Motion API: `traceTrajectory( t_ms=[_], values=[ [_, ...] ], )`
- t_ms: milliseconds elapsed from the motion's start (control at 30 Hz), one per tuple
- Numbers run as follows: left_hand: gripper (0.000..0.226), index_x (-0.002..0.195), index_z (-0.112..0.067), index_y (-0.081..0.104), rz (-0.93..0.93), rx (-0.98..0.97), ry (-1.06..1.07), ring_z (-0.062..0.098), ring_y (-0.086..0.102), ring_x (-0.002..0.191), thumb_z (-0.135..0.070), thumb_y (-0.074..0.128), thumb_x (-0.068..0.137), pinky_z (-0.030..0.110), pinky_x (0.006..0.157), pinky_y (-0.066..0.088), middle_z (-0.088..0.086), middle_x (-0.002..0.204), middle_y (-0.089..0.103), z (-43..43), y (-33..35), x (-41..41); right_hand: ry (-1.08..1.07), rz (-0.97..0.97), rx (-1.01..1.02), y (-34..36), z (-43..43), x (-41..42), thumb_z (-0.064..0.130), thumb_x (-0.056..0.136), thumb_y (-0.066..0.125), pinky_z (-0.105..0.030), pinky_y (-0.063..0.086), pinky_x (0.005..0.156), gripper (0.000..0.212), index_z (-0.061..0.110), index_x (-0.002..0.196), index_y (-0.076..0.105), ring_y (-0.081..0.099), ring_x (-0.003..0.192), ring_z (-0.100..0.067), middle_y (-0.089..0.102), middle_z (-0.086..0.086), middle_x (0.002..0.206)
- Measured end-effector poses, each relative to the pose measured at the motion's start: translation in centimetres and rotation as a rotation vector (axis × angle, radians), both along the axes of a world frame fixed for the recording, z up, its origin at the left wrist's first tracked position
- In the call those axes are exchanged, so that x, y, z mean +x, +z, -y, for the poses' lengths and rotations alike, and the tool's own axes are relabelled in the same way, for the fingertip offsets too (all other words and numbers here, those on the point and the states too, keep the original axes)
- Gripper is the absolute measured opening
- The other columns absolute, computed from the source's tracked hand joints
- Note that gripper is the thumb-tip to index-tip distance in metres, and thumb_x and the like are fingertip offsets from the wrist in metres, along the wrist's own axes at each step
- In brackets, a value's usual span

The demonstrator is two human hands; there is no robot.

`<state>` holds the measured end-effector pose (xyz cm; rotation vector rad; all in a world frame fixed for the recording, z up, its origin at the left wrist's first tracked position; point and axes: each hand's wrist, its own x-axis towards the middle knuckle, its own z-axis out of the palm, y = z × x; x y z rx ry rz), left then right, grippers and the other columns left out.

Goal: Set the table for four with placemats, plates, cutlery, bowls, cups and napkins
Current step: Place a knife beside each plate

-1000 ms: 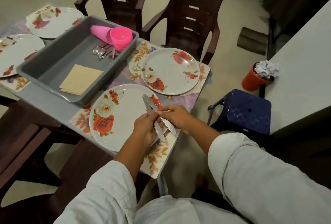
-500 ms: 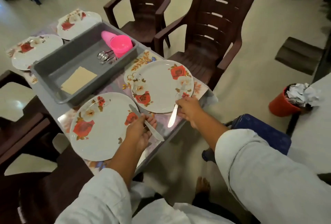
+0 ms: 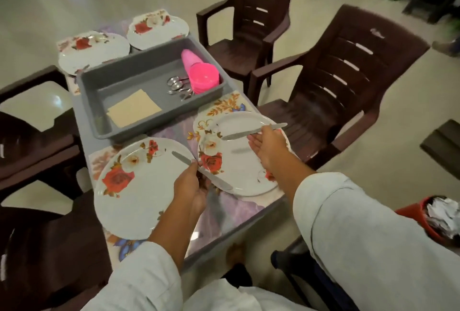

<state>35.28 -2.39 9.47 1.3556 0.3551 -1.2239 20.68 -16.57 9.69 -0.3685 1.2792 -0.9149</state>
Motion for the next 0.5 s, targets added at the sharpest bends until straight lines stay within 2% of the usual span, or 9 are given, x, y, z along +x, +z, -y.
traceTrajectory(
  t_ms=[100,200,233,300,333,433,500],
  values=[
    [0.018,0.099,-0.007,0.074,0.000,0.014,0.045,0.017,0.061,0.078,-0.024,0.069,0.096,0.030,0.070,0.052,0.007,0.088,0.068,2.2,-0.6,0.8,0.027,0.019,0.029,-0.1,2.7,2.1,0.021,0.102,0.054,-0.029,0.061,0.069,0.032,0.007,0.131,0.060,0.076,0.093,-0.020,0.075,-0.010,0.108],
    [0.016,0.100,-0.007,0.074,0.002,0.025,0.074,0.013,0.064,0.068,-0.022,0.068,0.096,0.027,0.062,0.056,0.004,0.081,0.070,3.9,-0.4,1.3,0.066,0.051,0.057,0.5,4.5,3.3,0.013,0.102,0.054,-0.028,0.058,0.086,0.033,0.000,0.132,0.053,0.070,0.109,-0.021,0.071,-0.009,0.115],
    [0.016,0.101,-0.006,0.074,-0.002,0.021,0.088,0.012,0.064,0.063,-0.020,0.067,0.097,0.026,0.056,0.055,0.004,0.081,0.070,4.4,-0.3,1.5,0.067,0.039,0.045,0.6,5.1,3.8,0.010,0.101,0.055,-0.030,0.059,0.088,0.030,0.003,0.129,0.053,0.071,0.106,-0.022,0.072,-0.011,0.110],
    [0.015,0.099,-0.005,0.073,-0.021,0.012,0.104,0.011,0.065,0.053,-0.017,0.064,0.099,0.023,0.046,0.051,0.006,0.082,0.070,5.3,0.0,1.8,0.079,-0.032,0.007,0.4,6.1,4.7,0.007,0.099,0.059,-0.032,0.062,0.081,0.023,0.012,0.120,0.054,0.076,0.090,-0.022,0.074,-0.014,0.099],
    [0.015,0.098,-0.006,0.073,-0.032,0.008,0.105,0.011,0.067,0.055,-0.018,0.064,0.099,0.023,0.046,0.052,0.006,0.085,0.072,5.6,0.2,1.8,0.096,-0.053,-0.005,0.4,6.6,5.1,0.008,0.099,0.060,-0.031,0.062,0.076,0.021,0.013,0.118,0.054,0.077,0.085,-0.021,0.075,-0.015,0.097],
    [0.017,0.105,-0.008,0.074,-0.076,0.002,0.133,0.017,0.073,0.083,-0.021,0.067,0.097,0.028,0.065,0.061,0.008,0.100,0.076,6.7,0.0,2.2,0.165,-0.030,0.028,0.1,8.3,6.4,0.014,0.101,0.057,-0.027,0.061,0.069,0.023,0.009,0.123,0.058,0.075,0.088,-0.019,0.075,-0.013,0.103],
    [0.019,0.109,-0.008,0.074,-0.093,-0.002,0.156,0.017,0.073,0.084,-0.021,0.069,0.096,0.029,0.069,0.061,0.009,0.103,0.076,7.3,-0.3,2.2,0.205,-0.017,0.059,0.2,9.2,7.1,0.017,0.103,0.053,-0.026,0.060,0.068,0.023,0.006,0.122,0.059,0.074,0.091,-0.018,0.075,-0.012,0.105]
  ],
)
